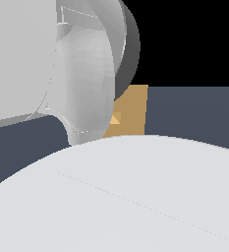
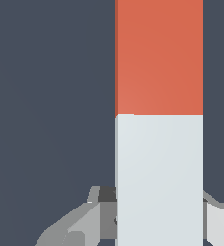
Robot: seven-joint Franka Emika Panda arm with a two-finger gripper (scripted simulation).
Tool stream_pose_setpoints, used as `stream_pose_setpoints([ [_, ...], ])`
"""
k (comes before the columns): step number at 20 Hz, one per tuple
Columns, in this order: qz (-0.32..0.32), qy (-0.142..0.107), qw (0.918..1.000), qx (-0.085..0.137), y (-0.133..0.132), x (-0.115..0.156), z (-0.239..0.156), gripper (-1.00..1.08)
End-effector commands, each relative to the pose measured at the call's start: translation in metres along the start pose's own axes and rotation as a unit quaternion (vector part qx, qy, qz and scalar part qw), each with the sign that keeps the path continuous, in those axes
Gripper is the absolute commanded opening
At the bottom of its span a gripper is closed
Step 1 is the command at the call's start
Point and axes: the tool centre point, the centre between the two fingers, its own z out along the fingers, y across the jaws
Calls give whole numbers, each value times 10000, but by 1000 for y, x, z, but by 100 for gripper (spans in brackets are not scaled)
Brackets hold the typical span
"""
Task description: Insert the peg into the horizontal hole in a box.
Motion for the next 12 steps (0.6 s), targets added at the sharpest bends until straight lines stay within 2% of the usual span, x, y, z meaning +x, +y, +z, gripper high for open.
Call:
stream_pose_setpoints([
  [1, -2, -1, 10000, -1, 0, 0, 0, -100],
  [7, 21, -1, 10000, 0, 5, 14, -5, -100],
  [12, 71, -1, 10000, -1, 15, 44, -15, -100],
])
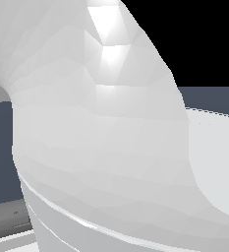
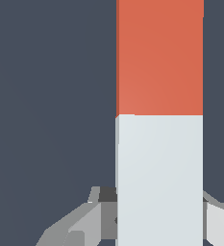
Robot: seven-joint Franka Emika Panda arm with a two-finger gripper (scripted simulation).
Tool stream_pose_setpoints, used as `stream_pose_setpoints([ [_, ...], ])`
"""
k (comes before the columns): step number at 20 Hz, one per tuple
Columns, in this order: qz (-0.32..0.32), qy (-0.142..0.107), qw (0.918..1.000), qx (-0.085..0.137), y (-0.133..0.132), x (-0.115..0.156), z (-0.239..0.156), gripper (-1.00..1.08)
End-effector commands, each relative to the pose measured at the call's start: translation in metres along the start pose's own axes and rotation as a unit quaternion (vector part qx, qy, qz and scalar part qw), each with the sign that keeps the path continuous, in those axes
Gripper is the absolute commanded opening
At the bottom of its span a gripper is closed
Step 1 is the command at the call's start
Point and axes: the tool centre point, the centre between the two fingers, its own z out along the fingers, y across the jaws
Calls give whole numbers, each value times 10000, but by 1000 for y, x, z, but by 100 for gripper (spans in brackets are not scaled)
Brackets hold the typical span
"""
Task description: Insert the peg into the horizontal hole in a box.
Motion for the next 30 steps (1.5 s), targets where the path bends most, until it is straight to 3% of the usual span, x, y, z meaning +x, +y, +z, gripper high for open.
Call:
stream_pose_setpoints([
  [1, 21, -7, 10000, -14, 8, 18, -8, -100],
  [12, 198, -8, 9998, -15, 48, 123, -44, -100],
  [17, 259, -9, 9997, -16, 64, 159, -57, -100],
  [23, 298, -9, 9996, -16, 75, 180, -65, -100],
  [30, 296, -5, 9996, -6, 76, 183, -64, -100],
])
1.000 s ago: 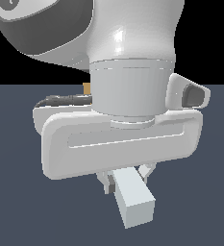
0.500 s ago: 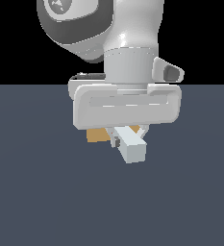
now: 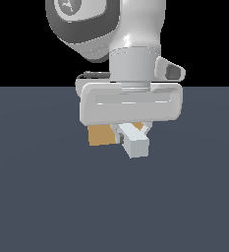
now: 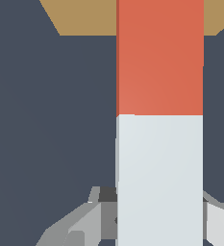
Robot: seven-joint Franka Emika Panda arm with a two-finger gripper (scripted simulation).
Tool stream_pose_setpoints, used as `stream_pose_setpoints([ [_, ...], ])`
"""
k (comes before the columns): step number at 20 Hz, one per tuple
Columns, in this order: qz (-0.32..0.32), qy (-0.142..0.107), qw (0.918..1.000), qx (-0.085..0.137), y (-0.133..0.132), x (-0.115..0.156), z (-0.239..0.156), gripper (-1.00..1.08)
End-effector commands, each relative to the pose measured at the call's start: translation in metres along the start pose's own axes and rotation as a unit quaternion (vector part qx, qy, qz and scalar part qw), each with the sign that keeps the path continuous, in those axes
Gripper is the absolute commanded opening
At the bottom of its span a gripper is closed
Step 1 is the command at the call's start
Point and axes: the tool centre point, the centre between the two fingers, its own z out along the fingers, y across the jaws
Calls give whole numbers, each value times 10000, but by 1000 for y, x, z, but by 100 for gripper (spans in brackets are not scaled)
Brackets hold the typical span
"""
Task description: Insert the peg into the horizontal hole in a box.
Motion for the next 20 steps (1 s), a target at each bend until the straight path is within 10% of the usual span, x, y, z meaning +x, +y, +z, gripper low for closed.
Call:
stream_pose_setpoints([
  [1, 0, -1, 10000, -5, 1, 0, -1, -100],
  [12, 5, -2, 10000, -9, 2, 6, -1, -100],
  [20, 3, -3, 10000, -16, 1, 60, -2, -100],
])
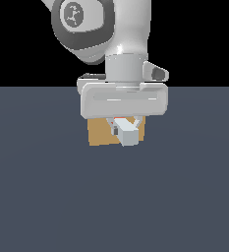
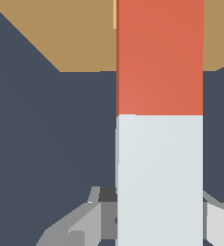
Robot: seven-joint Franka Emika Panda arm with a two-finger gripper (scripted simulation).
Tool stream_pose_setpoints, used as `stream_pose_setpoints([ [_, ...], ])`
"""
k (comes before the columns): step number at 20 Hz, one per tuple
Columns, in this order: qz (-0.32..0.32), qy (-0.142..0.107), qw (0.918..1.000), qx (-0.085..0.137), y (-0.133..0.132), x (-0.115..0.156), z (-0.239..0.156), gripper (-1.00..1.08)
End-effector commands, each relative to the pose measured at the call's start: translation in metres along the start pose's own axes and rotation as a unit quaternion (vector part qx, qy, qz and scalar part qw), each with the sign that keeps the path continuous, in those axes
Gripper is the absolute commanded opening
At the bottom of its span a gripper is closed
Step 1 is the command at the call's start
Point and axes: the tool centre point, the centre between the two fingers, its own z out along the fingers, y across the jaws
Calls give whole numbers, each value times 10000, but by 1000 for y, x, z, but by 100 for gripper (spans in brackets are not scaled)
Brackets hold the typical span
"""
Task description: Insert the peg into the horizontal hole in a box.
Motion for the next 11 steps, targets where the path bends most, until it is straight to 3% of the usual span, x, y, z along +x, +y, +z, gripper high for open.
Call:
stream_pose_setpoints([
  [1, -9, -1, 10000, -15, 1, 23, -1, -100],
  [6, -9, -2, 10000, -20, 1, 53, -2, -100],
  [11, -9, -2, 10000, -20, 2, 62, -2, -100],
])
